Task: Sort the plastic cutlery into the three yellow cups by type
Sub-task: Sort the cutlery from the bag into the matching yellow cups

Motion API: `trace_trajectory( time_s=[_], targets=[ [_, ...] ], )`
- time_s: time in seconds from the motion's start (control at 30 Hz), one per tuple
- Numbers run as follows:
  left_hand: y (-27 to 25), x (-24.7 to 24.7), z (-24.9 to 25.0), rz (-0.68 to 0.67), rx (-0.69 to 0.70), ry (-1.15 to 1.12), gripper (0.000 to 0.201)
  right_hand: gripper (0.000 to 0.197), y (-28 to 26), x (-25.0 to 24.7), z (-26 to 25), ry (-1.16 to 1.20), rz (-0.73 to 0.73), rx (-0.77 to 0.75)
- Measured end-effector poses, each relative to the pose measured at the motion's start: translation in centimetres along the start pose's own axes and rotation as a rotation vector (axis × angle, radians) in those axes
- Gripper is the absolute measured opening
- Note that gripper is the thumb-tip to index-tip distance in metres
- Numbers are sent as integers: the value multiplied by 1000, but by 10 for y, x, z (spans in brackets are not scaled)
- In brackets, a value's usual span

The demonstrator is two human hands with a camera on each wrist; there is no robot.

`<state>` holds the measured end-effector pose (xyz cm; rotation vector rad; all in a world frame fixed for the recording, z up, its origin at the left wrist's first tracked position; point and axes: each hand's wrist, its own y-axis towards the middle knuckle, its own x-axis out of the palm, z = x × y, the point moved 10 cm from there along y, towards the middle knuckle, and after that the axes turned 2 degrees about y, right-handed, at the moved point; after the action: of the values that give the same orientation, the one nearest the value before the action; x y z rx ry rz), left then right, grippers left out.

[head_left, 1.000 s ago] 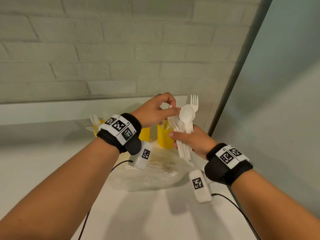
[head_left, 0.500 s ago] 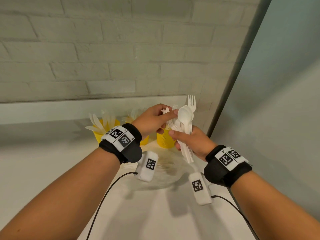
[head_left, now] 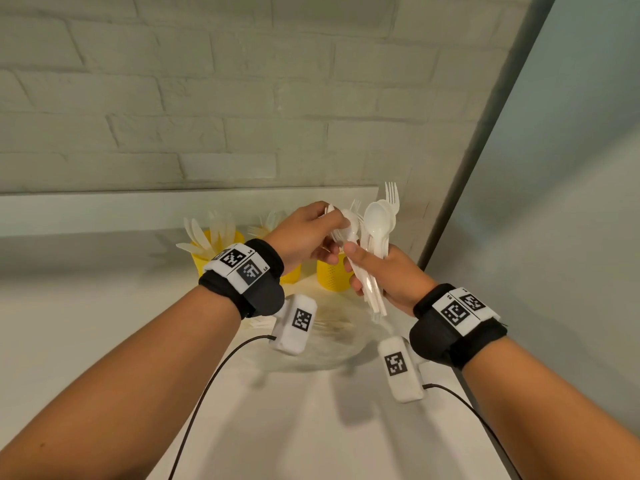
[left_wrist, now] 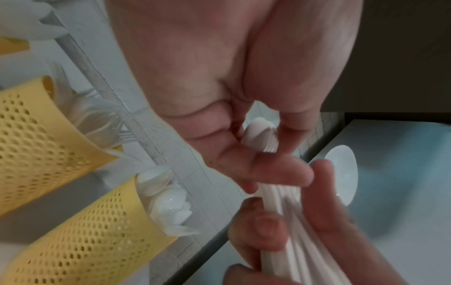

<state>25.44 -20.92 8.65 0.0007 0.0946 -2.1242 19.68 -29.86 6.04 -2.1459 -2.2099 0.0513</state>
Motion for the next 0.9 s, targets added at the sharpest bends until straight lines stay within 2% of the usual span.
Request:
trace_trajectory(
  time_s=[0.17,0.33,0.5,0.67,0.77,0.83,0.9],
  targets=[
    [-1,4,2,-10,27,54,23,19,0,2,-1,-38,7,-7],
    [-3,-2,5,-50,29,-10,11,14,-4,-2,-5,71,16,-18],
    [-3,-4,2,-74,-23,-109,10,24,-7,-5,-1,98,-8,8],
    [0,-3,-15,-55,-155,-80,10,8,-6,3,6,25,-37,46],
    [1,-1,-18,-71,-190,-24,25,8,-6,3,7,32,-22,51],
    [2,-4,-14,-28,-156,49,35,9,-5,3,5,22,-17,42],
    [5,-6,-8,-18,-107,106,36,7,-4,2,4,17,-18,43]
  ],
)
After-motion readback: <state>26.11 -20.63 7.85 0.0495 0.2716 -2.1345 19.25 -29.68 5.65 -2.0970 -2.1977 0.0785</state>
